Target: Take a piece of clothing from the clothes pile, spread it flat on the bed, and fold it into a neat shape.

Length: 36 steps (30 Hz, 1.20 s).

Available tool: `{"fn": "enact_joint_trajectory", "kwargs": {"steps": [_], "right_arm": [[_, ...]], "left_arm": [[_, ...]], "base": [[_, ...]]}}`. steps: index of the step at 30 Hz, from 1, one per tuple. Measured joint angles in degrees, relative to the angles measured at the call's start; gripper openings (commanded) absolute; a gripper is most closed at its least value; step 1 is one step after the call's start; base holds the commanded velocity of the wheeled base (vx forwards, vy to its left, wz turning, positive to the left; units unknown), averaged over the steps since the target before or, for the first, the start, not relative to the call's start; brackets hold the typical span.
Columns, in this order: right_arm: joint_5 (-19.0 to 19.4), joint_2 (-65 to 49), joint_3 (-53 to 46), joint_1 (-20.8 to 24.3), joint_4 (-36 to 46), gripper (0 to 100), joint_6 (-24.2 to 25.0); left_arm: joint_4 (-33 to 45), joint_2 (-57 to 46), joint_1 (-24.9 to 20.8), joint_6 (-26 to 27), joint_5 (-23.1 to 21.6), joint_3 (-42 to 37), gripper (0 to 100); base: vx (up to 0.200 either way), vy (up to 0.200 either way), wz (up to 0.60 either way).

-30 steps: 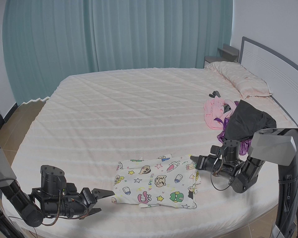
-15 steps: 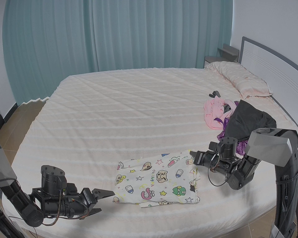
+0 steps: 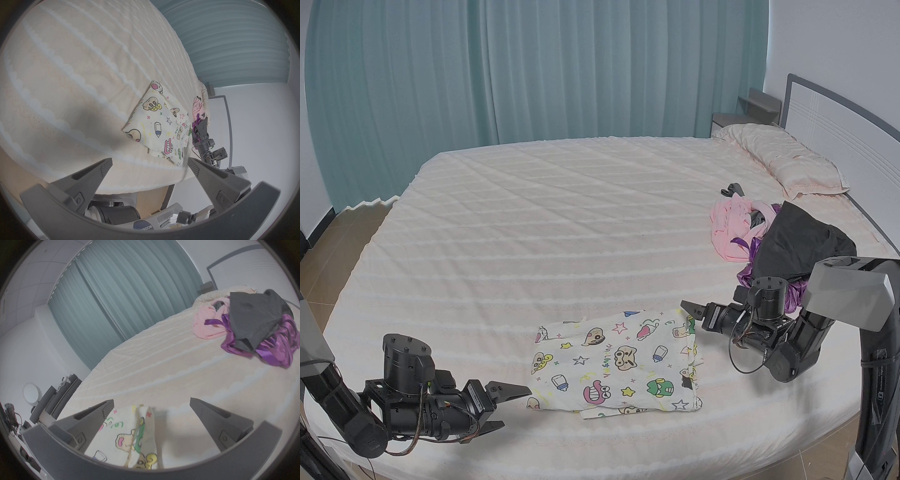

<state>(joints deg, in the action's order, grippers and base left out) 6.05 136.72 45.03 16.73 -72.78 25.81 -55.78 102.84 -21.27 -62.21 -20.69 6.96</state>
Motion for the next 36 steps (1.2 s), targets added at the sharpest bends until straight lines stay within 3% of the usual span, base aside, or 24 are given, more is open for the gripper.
{"fn": "enact_joint_trajectory", "kwargs": {"steps": [8, 18, 29, 30, 36], "right_arm": [[0.0, -6.0, -12.2, 1.0, -0.4, 100, 5.3], [-0.1, -10.6, -26.4, 11.3, -1.4, 100, 16.5], [-0.1, -8.7, -27.9, 13.5, -1.4, 100, 17.3], [0.0, -8.6, -27.8, 13.6, -1.4, 0, 17.2], [-0.1, -8.0, -27.6, 14.2, -0.9, 0, 17.2]], "left_arm": [[0.0, 0.0, -0.1, 0.0, 0.0, -0.1, 100], [-0.1, -0.3, -0.3, 0.0, 0.0, -0.7, 100], [-0.1, -0.3, -0.4, 0.0, -0.2, -1.0, 100], [-0.1, -0.3, -0.4, 0.0, -0.2, -1.0, 100], [-0.1, -0.3, -0.4, 0.0, -0.2, -1.0, 100]], "base": [[0.000, 0.000, 0.00], [0.000, 0.000, 0.00], [0.000, 0.000, 0.00], [0.000, 0.000, 0.00], [0.000, 0.000, 0.00]]}}
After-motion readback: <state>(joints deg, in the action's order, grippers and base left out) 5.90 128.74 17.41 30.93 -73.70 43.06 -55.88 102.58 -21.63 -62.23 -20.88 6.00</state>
